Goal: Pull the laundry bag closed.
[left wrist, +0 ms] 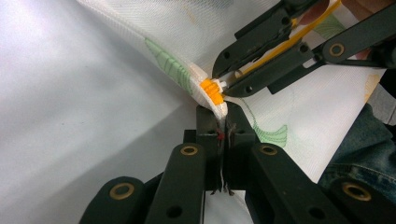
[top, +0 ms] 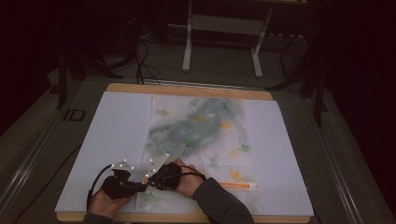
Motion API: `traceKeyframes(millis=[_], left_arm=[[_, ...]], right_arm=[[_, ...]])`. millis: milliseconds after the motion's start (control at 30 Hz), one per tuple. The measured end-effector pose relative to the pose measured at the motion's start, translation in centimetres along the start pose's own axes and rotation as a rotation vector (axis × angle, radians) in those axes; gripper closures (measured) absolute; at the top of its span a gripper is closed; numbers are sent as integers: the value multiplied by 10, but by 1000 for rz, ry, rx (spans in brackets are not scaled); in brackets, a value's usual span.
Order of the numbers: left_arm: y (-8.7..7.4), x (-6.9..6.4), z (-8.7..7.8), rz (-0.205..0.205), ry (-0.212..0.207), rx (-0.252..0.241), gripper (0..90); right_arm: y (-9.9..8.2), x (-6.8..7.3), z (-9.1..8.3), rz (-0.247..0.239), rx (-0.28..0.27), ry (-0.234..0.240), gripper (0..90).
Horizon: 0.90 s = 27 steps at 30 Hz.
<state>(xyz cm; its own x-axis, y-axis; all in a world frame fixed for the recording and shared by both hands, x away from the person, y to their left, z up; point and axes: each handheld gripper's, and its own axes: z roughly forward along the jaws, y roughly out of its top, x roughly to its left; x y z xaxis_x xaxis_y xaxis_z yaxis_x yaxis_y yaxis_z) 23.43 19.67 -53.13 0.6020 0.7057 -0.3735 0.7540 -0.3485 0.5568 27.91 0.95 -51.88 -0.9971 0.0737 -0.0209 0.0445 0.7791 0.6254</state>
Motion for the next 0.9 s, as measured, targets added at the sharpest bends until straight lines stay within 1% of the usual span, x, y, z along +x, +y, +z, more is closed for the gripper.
traceKeyframes(millis=[133,433,467,600,900], left_arm=[[0,0,0,7,1,0,873],[0,0,-1,15,-1,-3,874],[0,0,-3,16,-2,-10,874],[0,1,-4,15,-4,-16,875],[-1,3,-6,14,-11,-34,875]], right_arm=[[-2,0,3,1,9,-1,841],[-3,0,3,-5,20,-7,842],[-4,0,3,-5,29,-10,842],[-7,-1,3,-3,36,-10,843],[-11,-2,-2,-6,59,-15,843]])
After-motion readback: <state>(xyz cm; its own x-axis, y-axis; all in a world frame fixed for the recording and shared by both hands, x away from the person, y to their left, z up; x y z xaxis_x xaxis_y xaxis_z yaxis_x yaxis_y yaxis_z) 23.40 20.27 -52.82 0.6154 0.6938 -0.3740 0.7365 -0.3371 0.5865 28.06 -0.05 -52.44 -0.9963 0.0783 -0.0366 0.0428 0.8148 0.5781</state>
